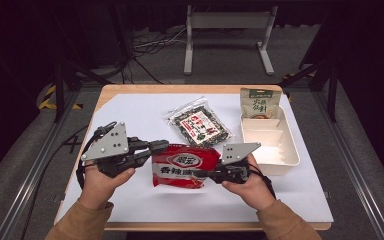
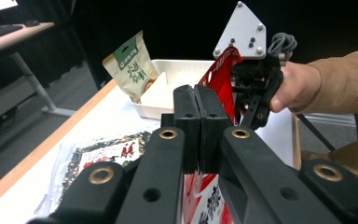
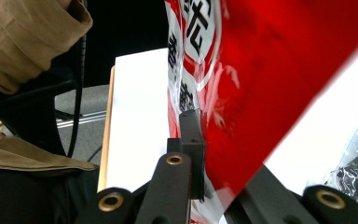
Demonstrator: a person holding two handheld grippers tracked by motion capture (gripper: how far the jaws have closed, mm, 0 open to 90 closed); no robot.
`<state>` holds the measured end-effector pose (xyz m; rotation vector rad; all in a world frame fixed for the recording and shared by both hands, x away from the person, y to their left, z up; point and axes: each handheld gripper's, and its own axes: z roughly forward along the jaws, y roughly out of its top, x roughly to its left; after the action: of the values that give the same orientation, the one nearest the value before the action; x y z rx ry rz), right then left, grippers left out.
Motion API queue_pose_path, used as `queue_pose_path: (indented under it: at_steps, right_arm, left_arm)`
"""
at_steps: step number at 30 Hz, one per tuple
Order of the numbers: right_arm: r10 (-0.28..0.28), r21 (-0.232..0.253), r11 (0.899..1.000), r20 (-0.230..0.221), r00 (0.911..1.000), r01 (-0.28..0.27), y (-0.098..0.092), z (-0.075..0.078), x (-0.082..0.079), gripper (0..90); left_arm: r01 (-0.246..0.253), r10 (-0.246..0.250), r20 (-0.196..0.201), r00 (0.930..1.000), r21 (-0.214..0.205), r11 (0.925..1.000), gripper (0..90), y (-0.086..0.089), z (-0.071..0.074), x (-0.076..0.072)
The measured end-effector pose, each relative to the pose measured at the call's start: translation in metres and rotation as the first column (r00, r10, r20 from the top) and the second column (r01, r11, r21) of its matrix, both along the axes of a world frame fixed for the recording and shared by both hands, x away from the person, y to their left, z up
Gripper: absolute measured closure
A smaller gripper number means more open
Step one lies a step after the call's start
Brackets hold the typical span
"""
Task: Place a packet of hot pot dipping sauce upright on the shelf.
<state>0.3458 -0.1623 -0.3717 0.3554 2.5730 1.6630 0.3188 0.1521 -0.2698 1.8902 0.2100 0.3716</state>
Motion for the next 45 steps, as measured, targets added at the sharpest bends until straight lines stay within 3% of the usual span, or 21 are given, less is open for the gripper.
queue_pose_path:
  at_steps: [6, 11, 19, 28, 45]
  right_arm:
    - [-0.034, -0.024, 0.999, 0.002, 0.9994, 0.034, -0.013, 0.012, 0.0, 89.9]
    - [-0.077, -0.022, 0.997, 0.023, 0.9968, 0.078, -0.032, 0.025, -0.001, 89.9]
    - [-0.098, -0.049, 0.994, 0.045, 0.9942, 0.1, -0.05, 0.047, 0.0, 89.9]
    - [-0.134, -0.061, 0.989, 0.046, 0.9899, 0.137, -0.064, 0.064, 0.003, 89.8]
    - [-0.212, -0.057, 0.975, 0.07, 0.9748, 0.216, -0.097, 0.096, 0.019, 89.8]
  left_arm:
    - [-0.036, 0.035, -0.028, 0.999, -0.026, 0.999, 71.7, 0.006, 0.0, 0.002]
    - [-0.06, 0.059, -0.051, 0.997, -0.023, 0.9979, 58.4, 0.01, -0.004, 0.009]
    - [-0.103, 0.102, -0.083, 0.9913, -0.009, 0.9947, 49.8, 0.017, -0.017, 0.021]
    - [-0.169, 0.168, -0.103, 0.9803, 0.007, 0.9857, 47.4, 0.026, -0.032, 0.034]
    - [-0.219, 0.224, -0.182, 0.9574, 0.051, 0.9745, 45.0, 0.034, -0.062, 0.054]
